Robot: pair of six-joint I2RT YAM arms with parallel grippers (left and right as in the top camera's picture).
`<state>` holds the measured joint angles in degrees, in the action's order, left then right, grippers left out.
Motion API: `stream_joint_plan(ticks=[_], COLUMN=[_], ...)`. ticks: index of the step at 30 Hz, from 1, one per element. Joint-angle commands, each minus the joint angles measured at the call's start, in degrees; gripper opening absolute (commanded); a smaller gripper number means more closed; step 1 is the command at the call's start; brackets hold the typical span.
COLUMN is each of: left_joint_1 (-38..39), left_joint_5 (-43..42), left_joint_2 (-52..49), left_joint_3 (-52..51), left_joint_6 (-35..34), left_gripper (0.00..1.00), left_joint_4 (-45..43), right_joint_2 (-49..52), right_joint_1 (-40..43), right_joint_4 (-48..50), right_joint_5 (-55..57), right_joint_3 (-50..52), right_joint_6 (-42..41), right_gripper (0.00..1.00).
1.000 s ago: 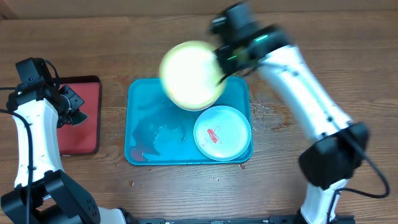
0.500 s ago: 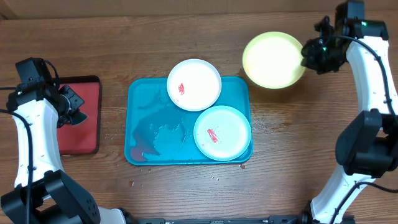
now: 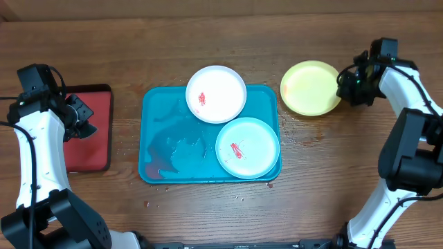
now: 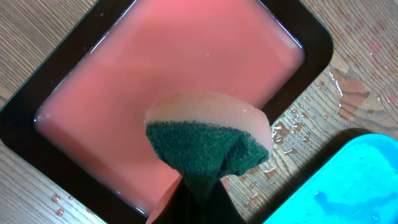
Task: Clean dirty plates on tray and stack at the side
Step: 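Lift the yellow plate with the right gripper and place it right of the tray, then move the right gripper to the white plate and grip its rim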
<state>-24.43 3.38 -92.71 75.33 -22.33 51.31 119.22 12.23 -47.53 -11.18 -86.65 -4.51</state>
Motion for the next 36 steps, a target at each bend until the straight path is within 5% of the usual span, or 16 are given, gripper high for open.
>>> stream_joint_plan(ticks=[1, 3, 6, 19, 31, 33, 36], left_joint_1=[-0.1, -0.1, -0.4, -7.8, -8.1, -8.1, -8.1], left_joint_5=[-0.5, -0.4, -0.5, 0.0, -9.7, -9.6, -8.2], left_joint_2=[0.3, 0.3, 0.3, -8.3, -19.8, -21.6, -24.3], left_joint_3=[0.3, 0.3, 0.3, 0.0, 0.0, 0.0, 0.0], left_joint_6=[0.5, 0.5, 0.5, 0.7, 4.8, 4.8, 4.8], left_gripper=[0.04, 0.04, 0.04, 0.04, 0.04, 0.04, 0.04], left_joint_4=[-0.4, -0.7, -1.7, -10.8, -13.9, -14.3, -15.0], right_joint_2=[-0.5, -1.0, -3.7, -13.7, -13.7, -13.7, -13.7], right_joint_1=[-0.5, -0.5, -0.7, -14.5, -29.2, -30.9, -34.0], right_joint_4=[0.0, -3.0, -8.9, -17.7, -11.6, -11.8, -12.1], right_joint_5=[0.5, -0.3, -2.0, -11.9, -11.5, -9.7, -4.9], right_joint_3=[-0.3, -2.2, -6.8, -13.0, -13.0, -13.0, -13.0], right_joint_6=[-0.7, -1.2, -1.7, -1.3, -1.6, -1.8, -1.7], right_gripper=[0.29, 0.6, 0.86, 0.88, 0.89, 0.98, 1.0])
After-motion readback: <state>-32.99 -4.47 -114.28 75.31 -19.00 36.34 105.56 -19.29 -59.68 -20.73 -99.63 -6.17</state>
